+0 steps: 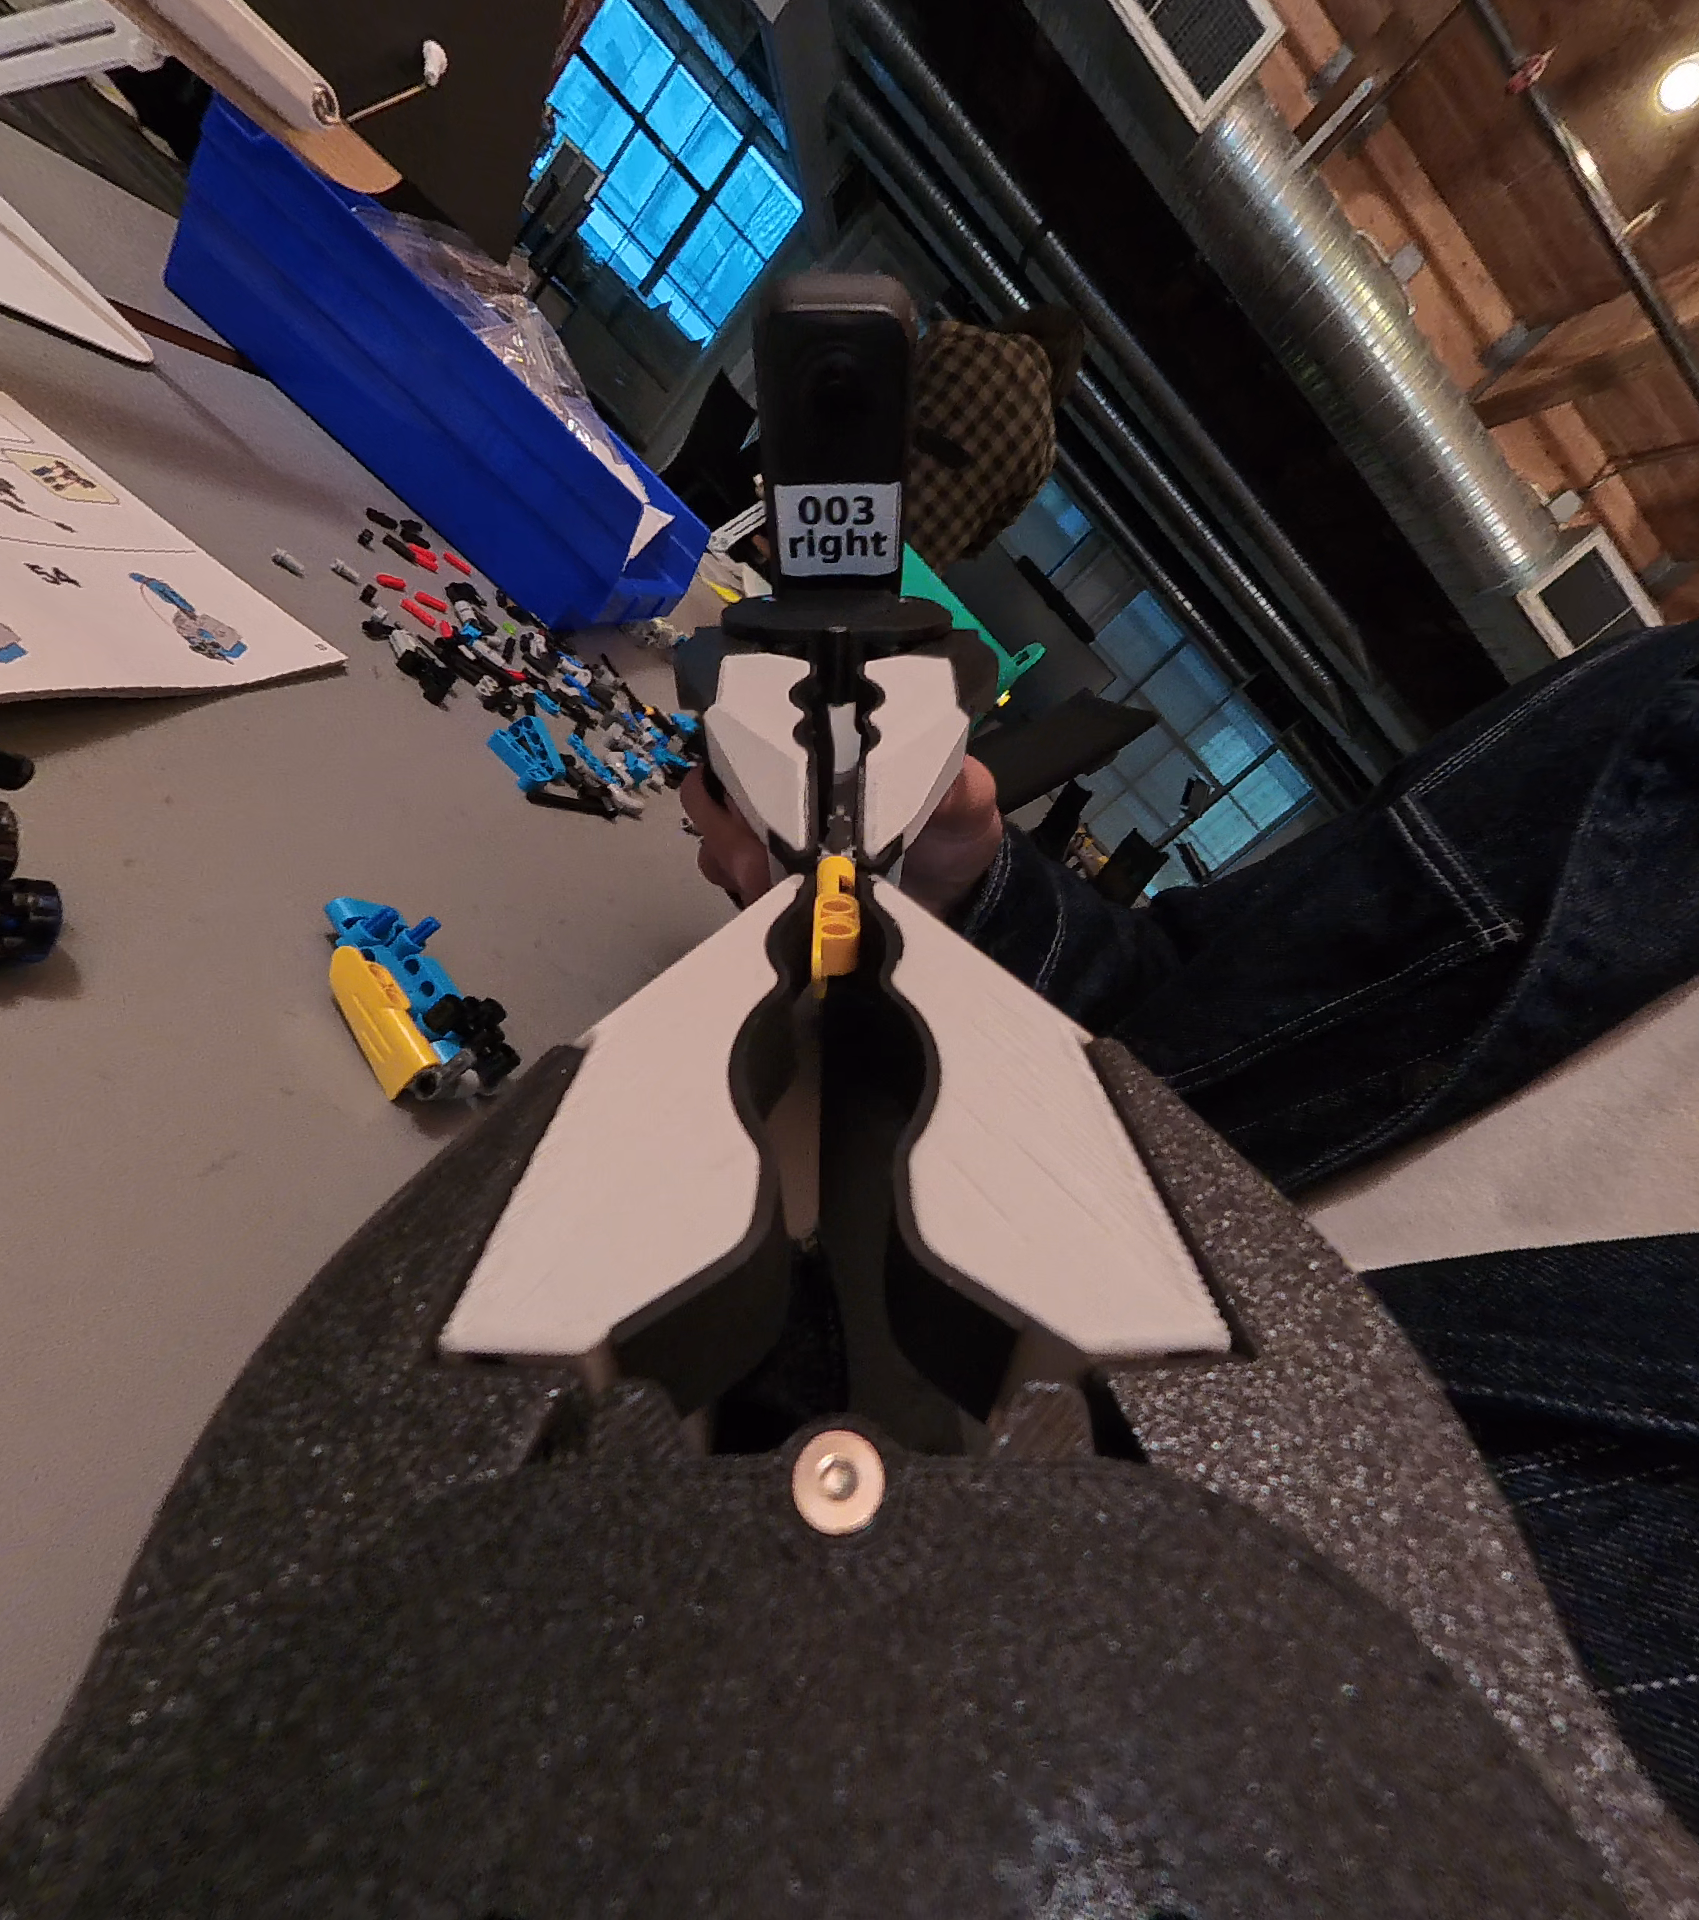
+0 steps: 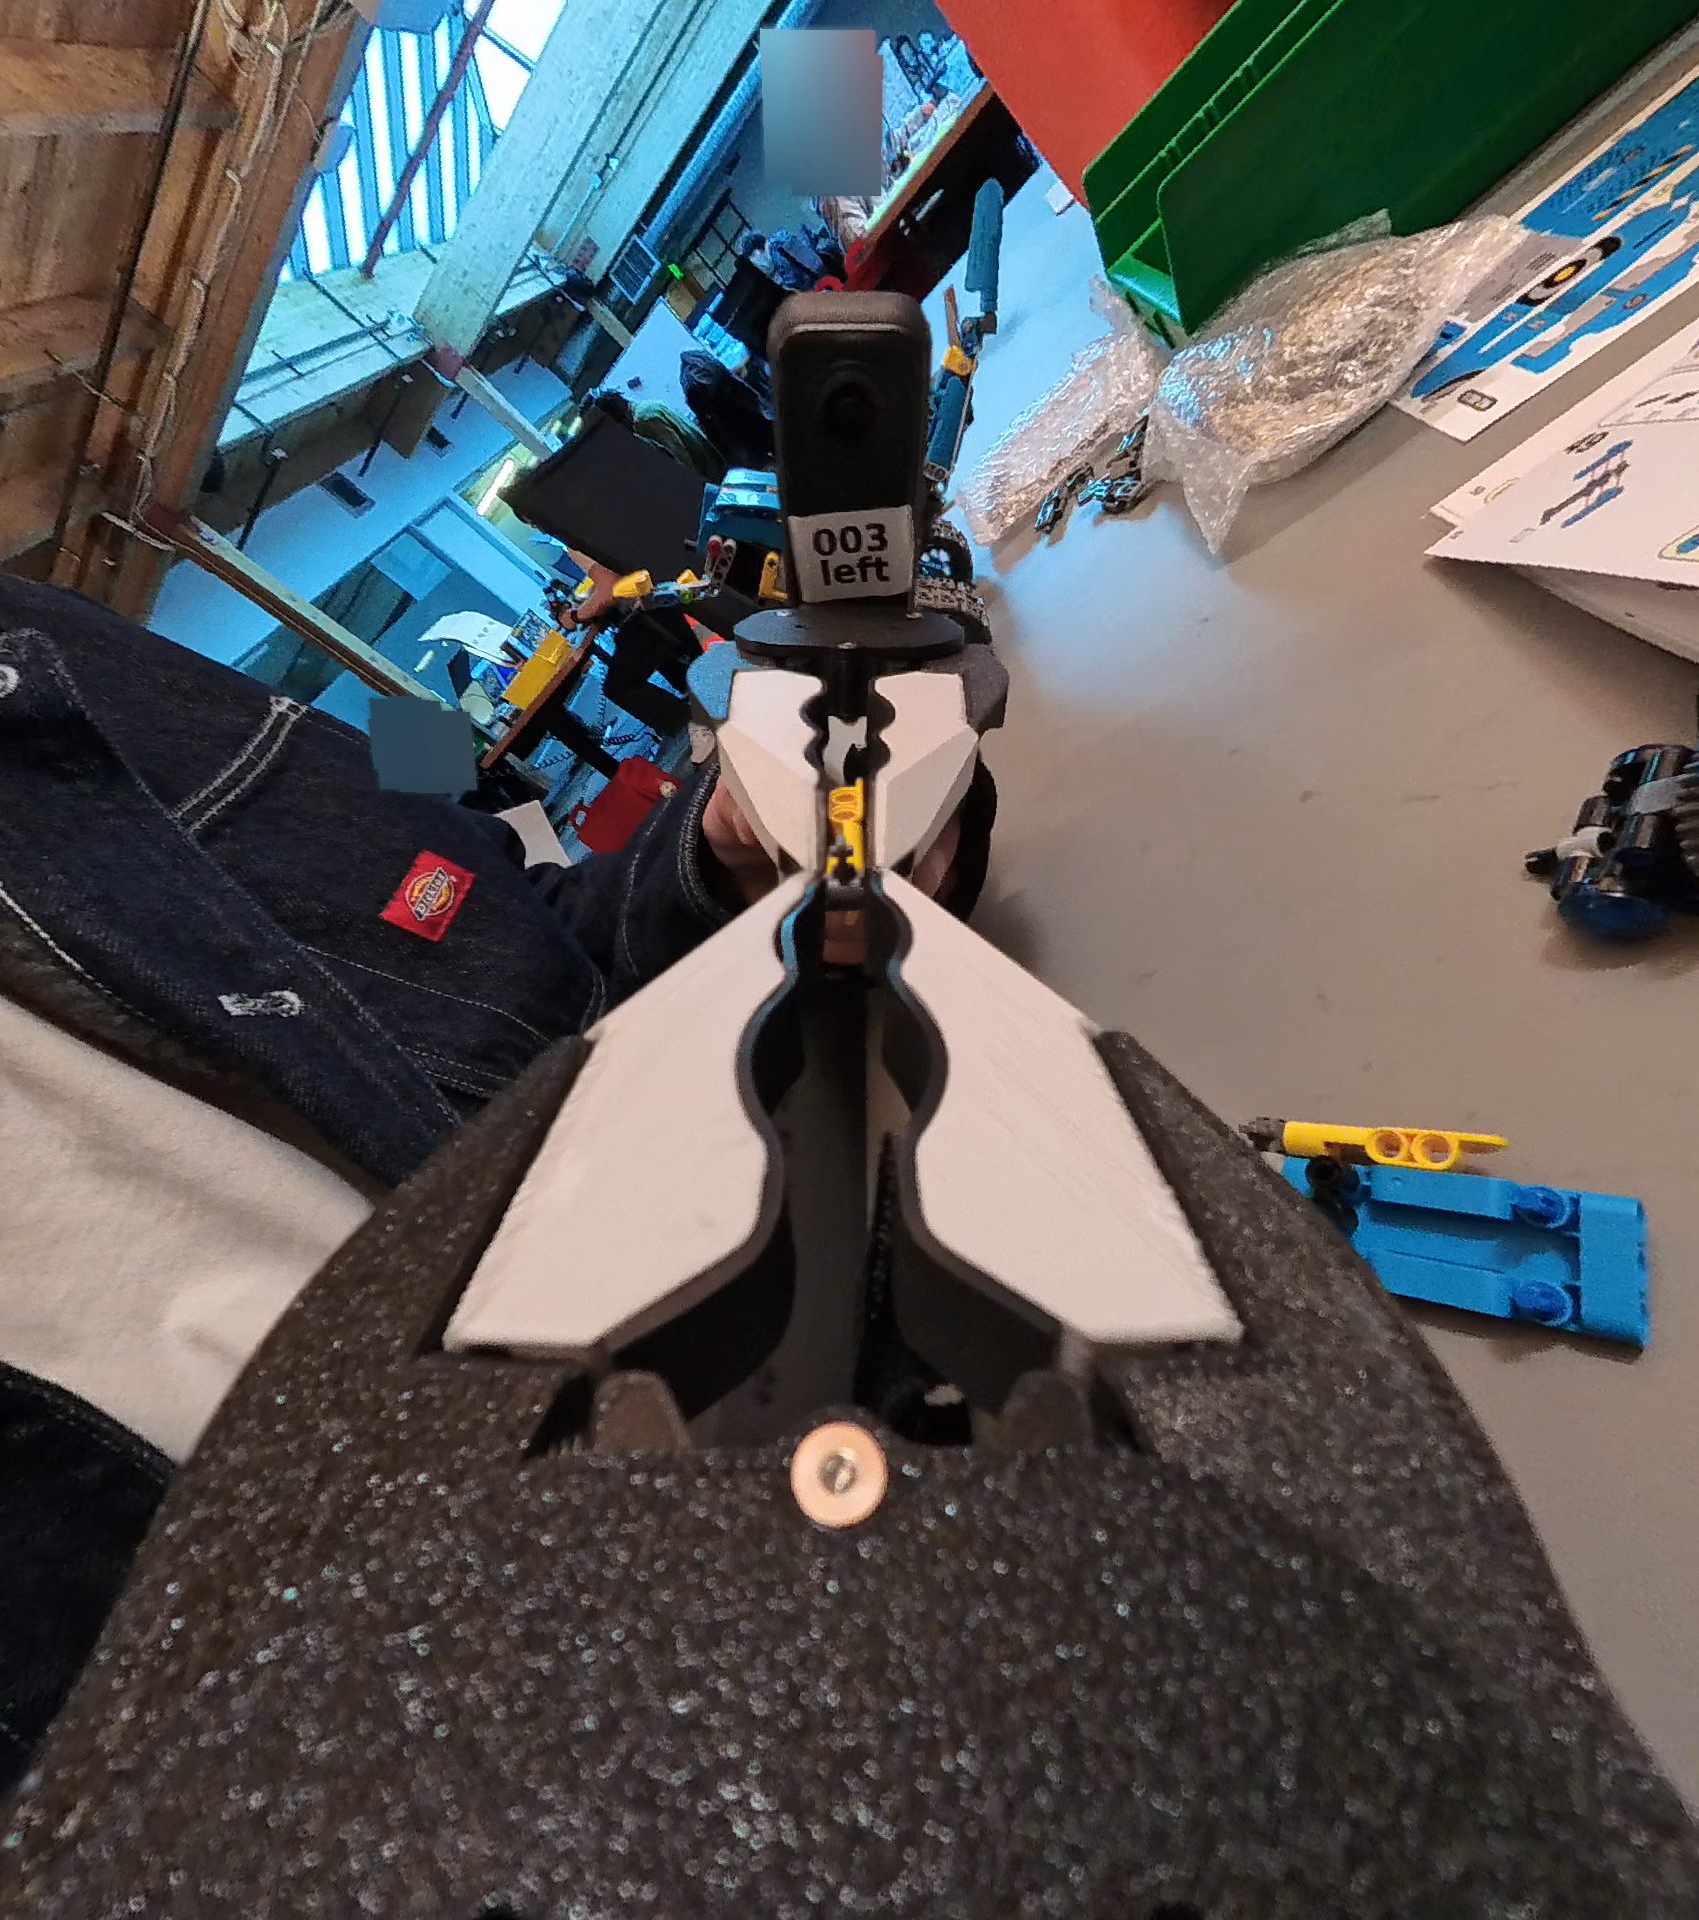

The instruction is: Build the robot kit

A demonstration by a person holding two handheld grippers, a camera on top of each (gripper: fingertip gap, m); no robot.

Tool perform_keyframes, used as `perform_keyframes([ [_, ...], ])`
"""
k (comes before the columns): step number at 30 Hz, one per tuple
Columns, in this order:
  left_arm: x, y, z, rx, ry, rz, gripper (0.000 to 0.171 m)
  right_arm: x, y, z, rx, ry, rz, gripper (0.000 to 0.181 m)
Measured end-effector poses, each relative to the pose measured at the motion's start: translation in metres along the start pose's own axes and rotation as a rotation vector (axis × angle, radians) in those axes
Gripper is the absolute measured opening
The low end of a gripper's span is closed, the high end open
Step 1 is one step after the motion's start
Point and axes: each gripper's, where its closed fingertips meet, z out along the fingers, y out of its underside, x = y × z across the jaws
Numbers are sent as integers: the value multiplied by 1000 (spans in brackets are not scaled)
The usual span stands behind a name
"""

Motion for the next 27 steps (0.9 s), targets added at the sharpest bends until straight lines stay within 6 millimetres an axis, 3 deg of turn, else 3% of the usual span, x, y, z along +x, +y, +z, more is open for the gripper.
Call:
perform_keyframes([
  [7,0,2,0,-8,-28,54,5,-1,2,2,20,-44,38,4],
  [9,-9,2,0,-10,-80,54,6,9,3,2,4,-1,50,5],
  [13,-4,-5,-1,17,-1,-11,6,4,-6,1,36,-38,8,7],
  [27,-5,2,0,-9,-9,-5,6,5,1,-1,-16,-43,-33,6],
])
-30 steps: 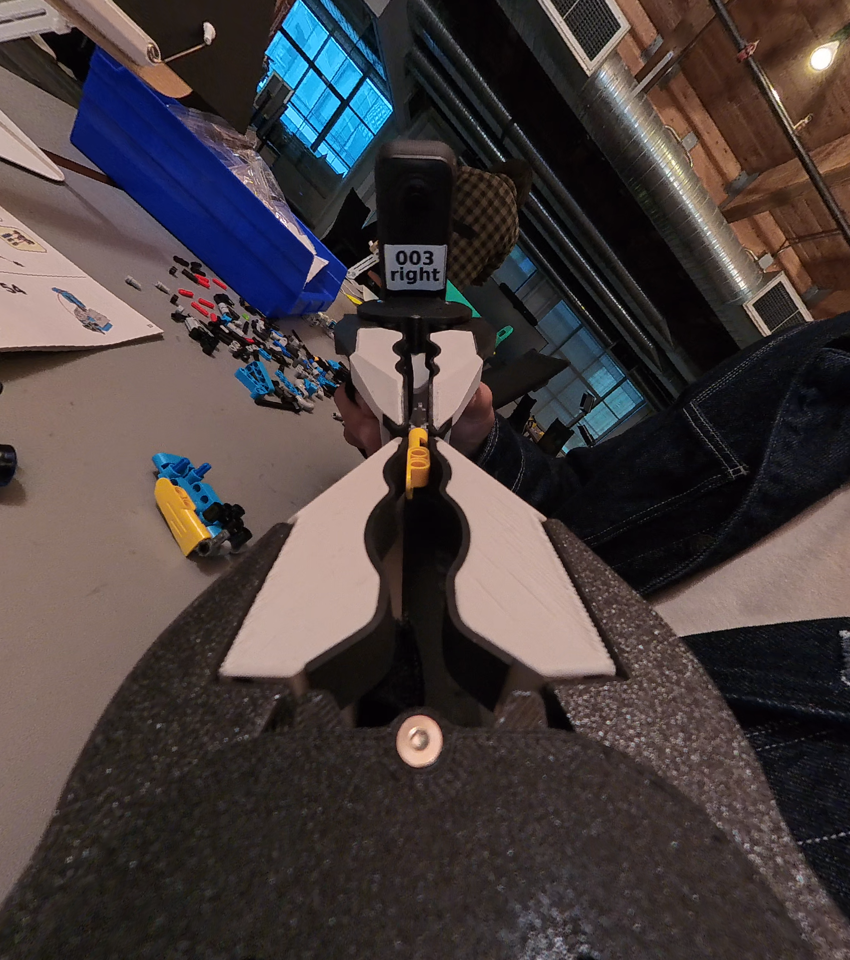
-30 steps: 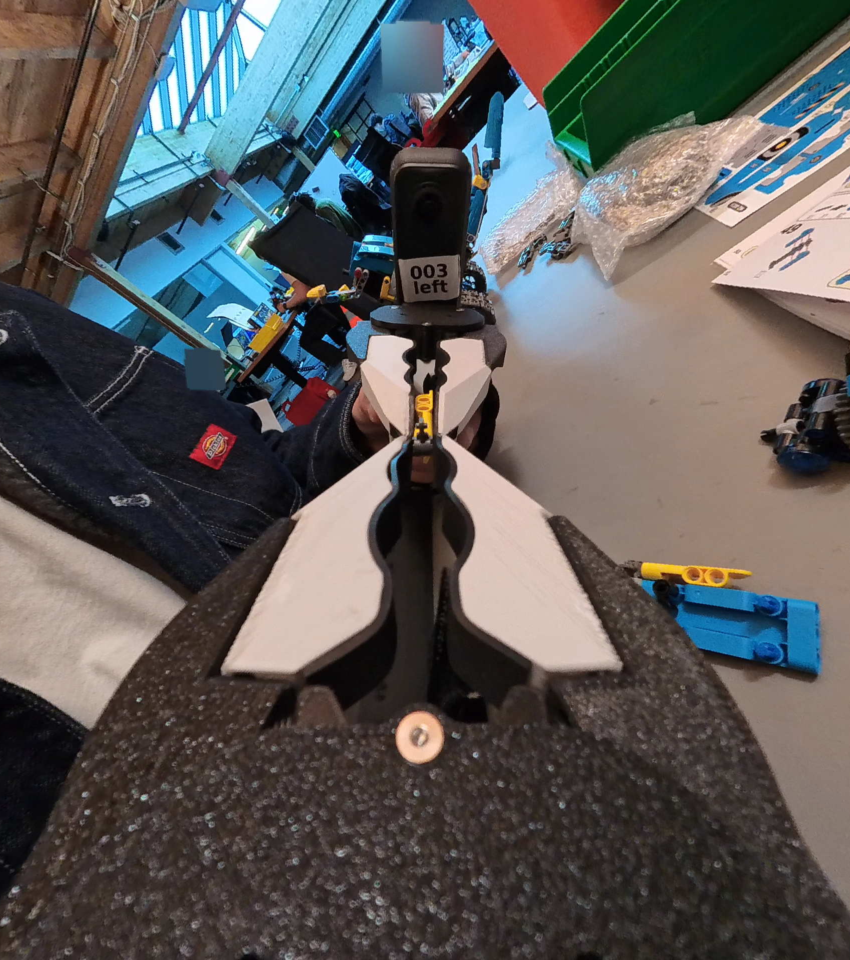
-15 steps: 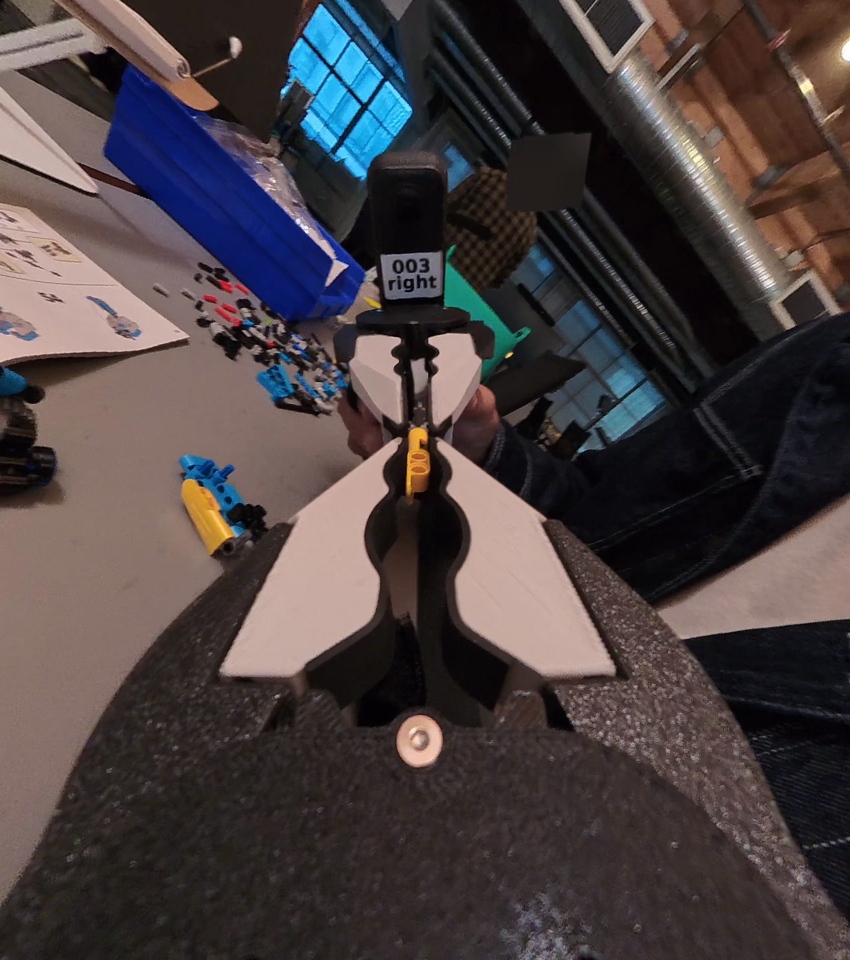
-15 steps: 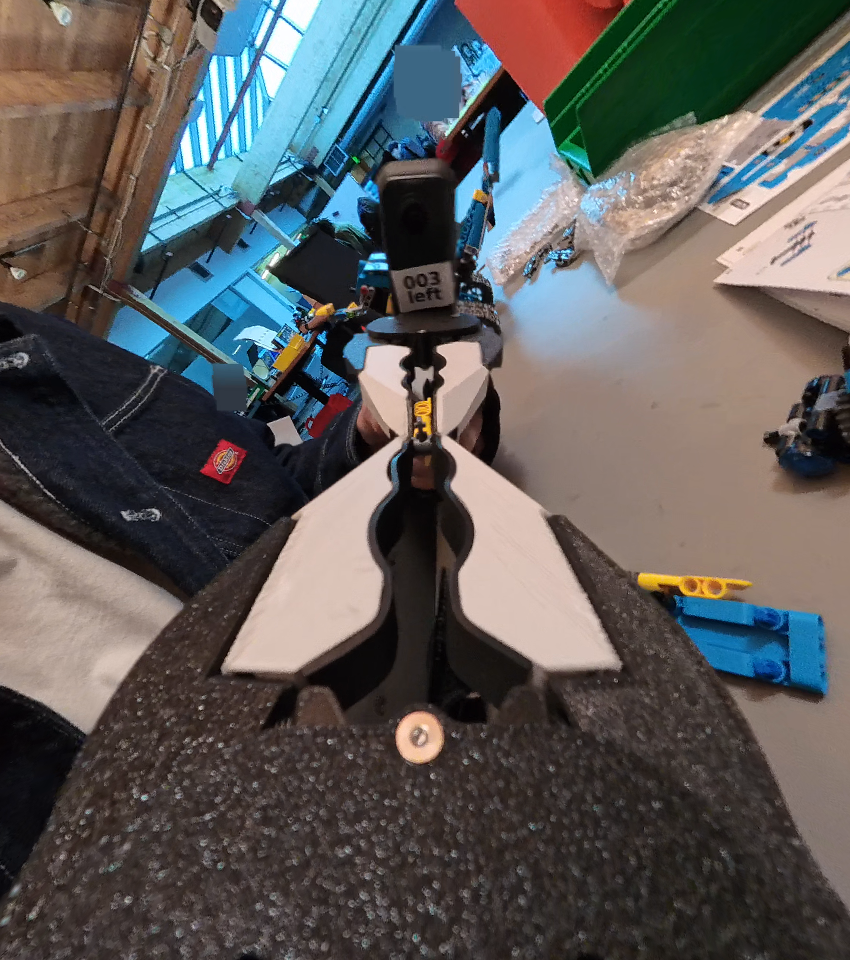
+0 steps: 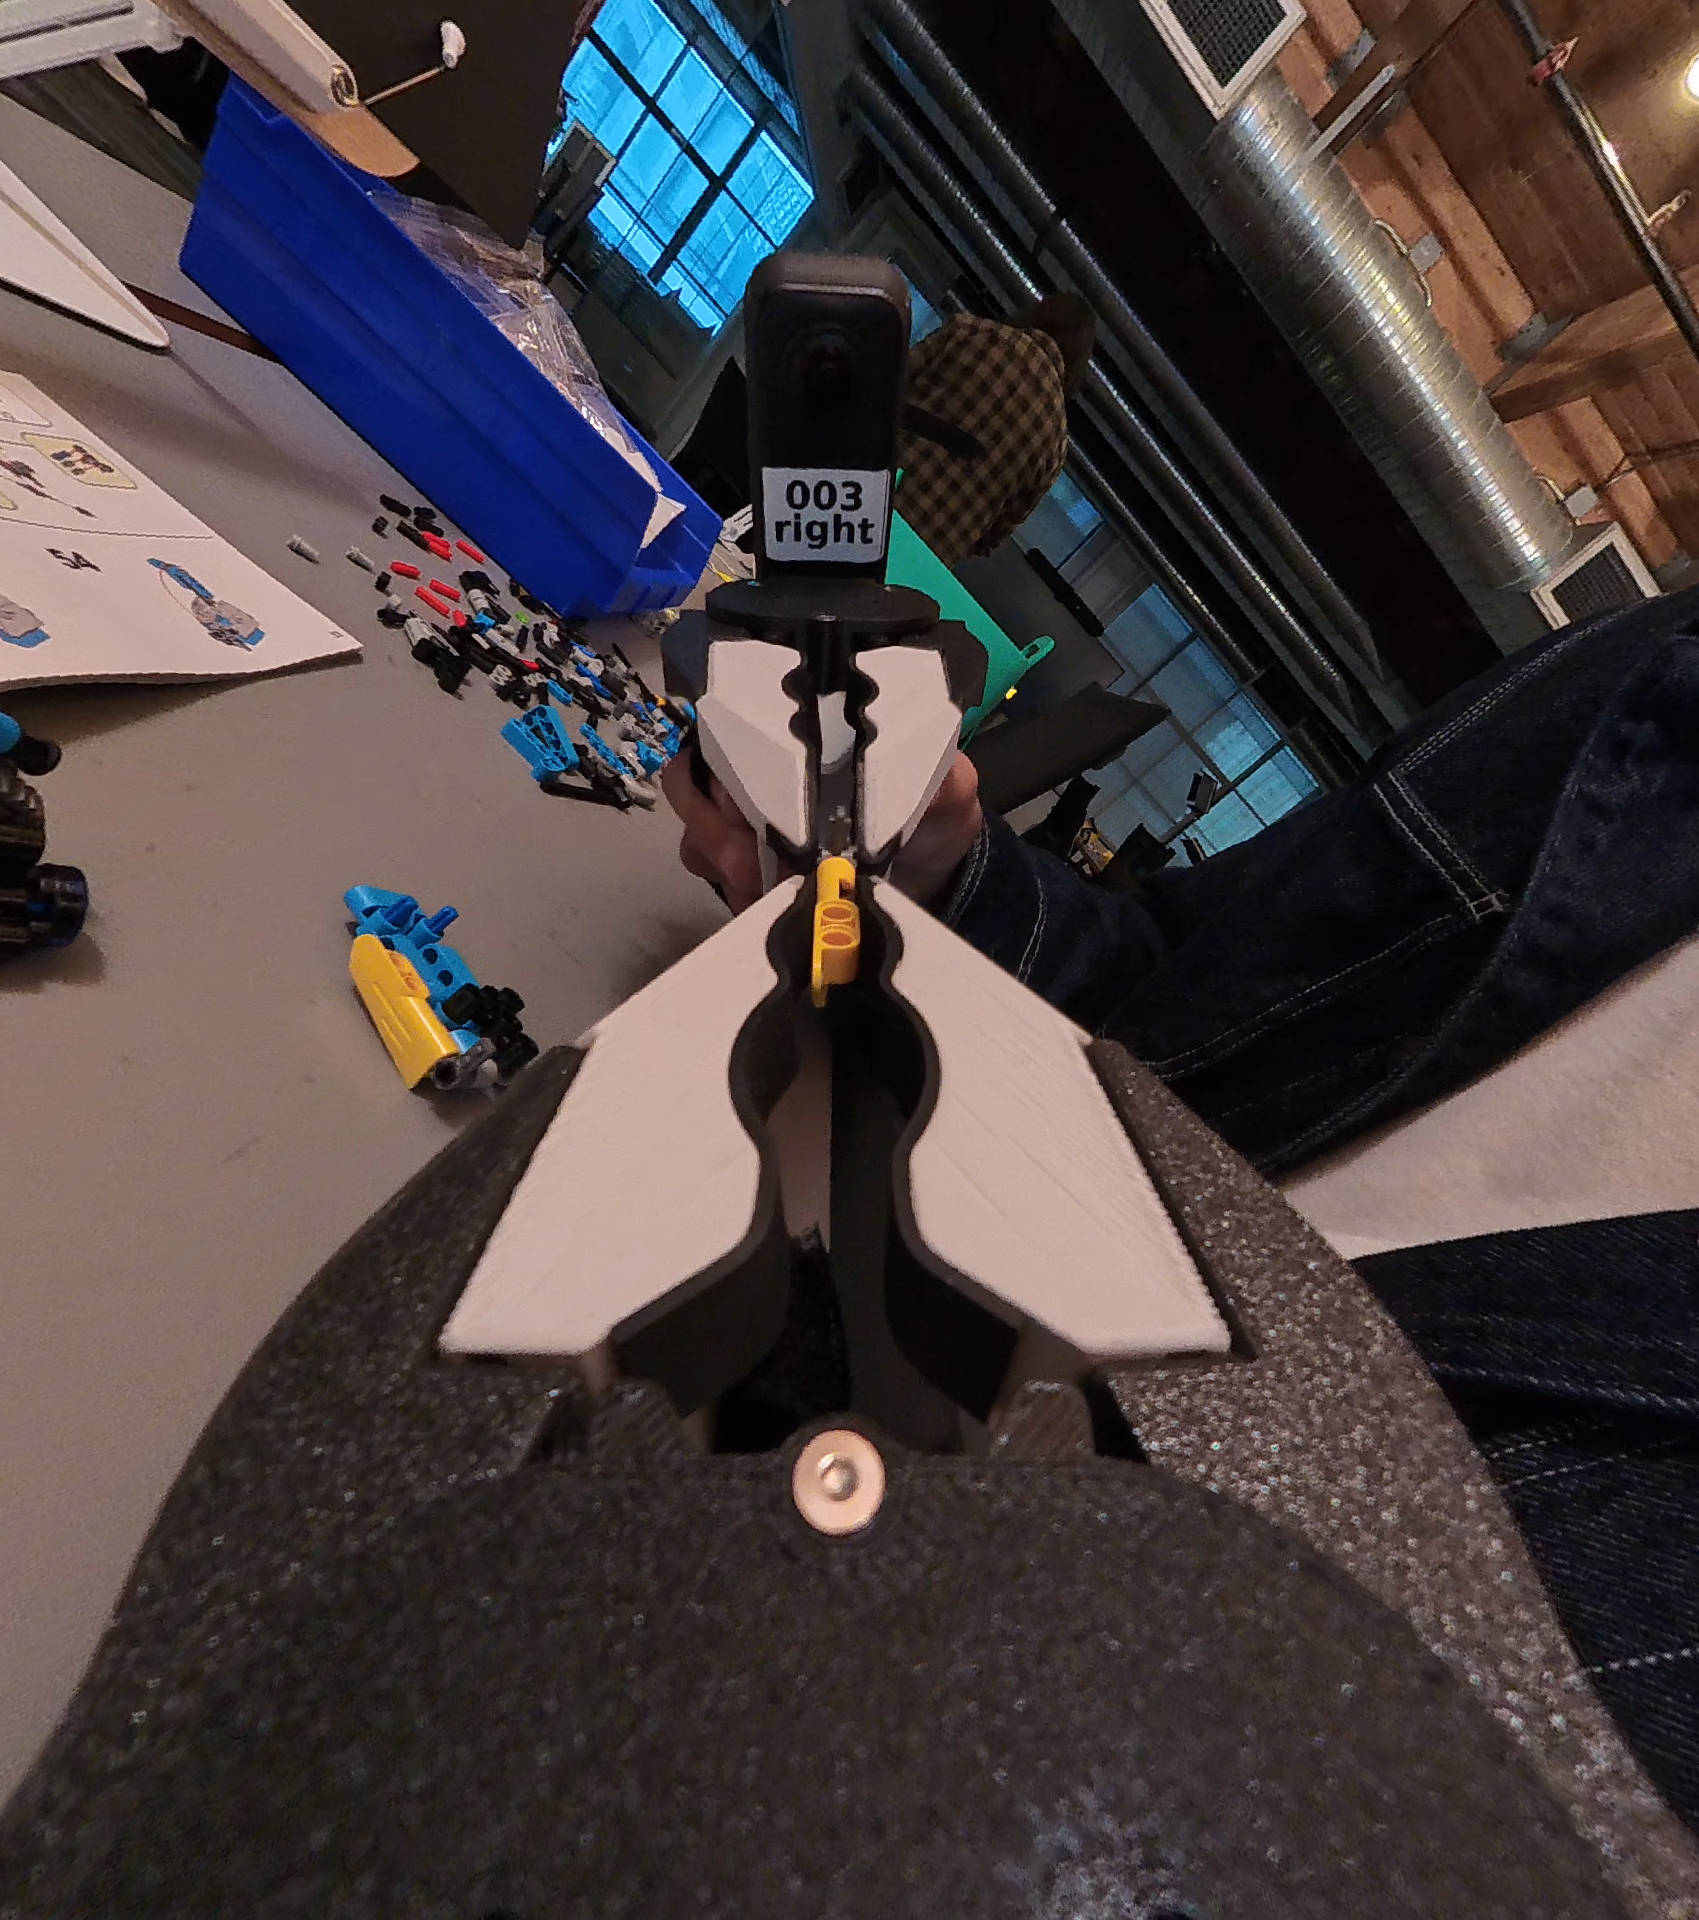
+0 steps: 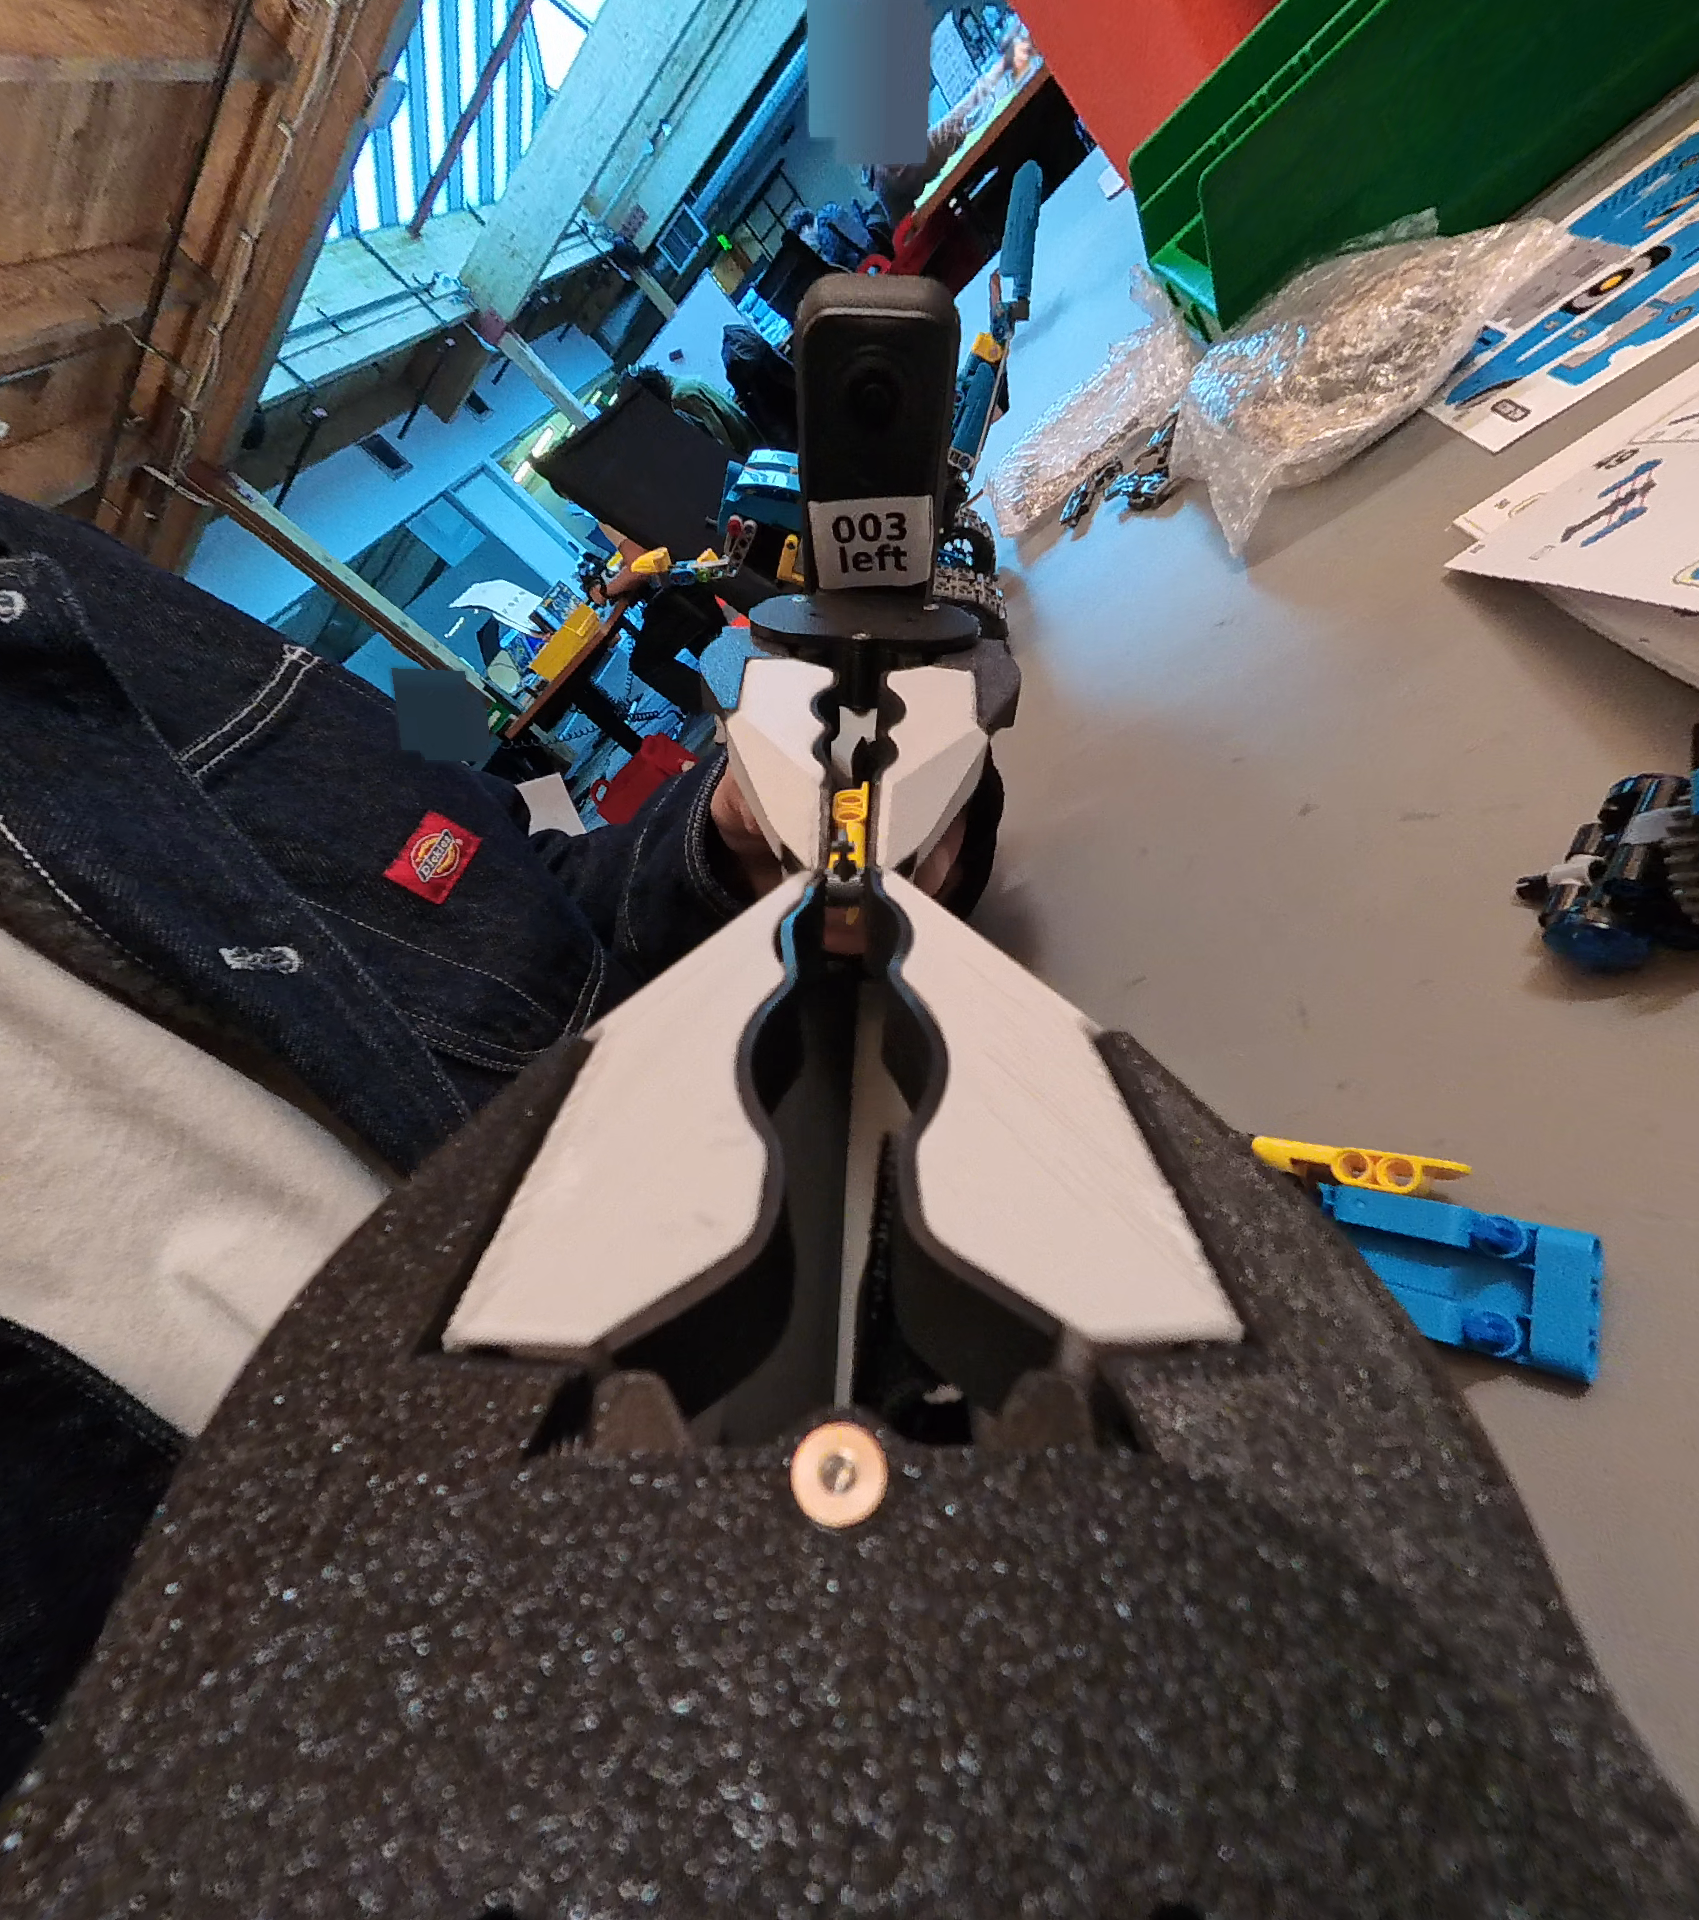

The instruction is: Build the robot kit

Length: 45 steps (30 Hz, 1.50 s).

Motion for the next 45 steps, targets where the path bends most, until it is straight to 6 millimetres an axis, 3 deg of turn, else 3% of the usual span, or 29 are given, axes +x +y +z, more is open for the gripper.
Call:
perform_keyframes([
  [10,-5,4,2,-21,-52,53,5,4,6,0,20,-37,46,5],
  [16,-28,-16,-7,5,-207,112,7,28,-17,1,167,76,7,9],
  [18,-48,-26,-24,7,-390,236,7,42,-33,-14,228,197,-72,23],
  [20,-62,-35,-42,28,-519,301,7,56,-43,-37,267,331,-149,21],
  [24,-79,-46,-59,94,-605,264,7,90,-42,-75,299,550,-190,17],
  [28,-92,-41,-60,95,-596,175,7,103,-38,-74,304,535,-113,17],
  [35,-94,-40,-58,86,-589,188,7,111,-30,-68,223,560,-130,17],
  [38,-95,-34,-54,46,-593,195,7,99,-14,-70,57,503,-224,18],
  [41,-92,-30,-49,7,-601,230,7,62,37,-73,-235,332,-332,22],
  [45,-91,-24,-44,-43,-631,283,7,51,89,-70,-515,397,-418,24],
])
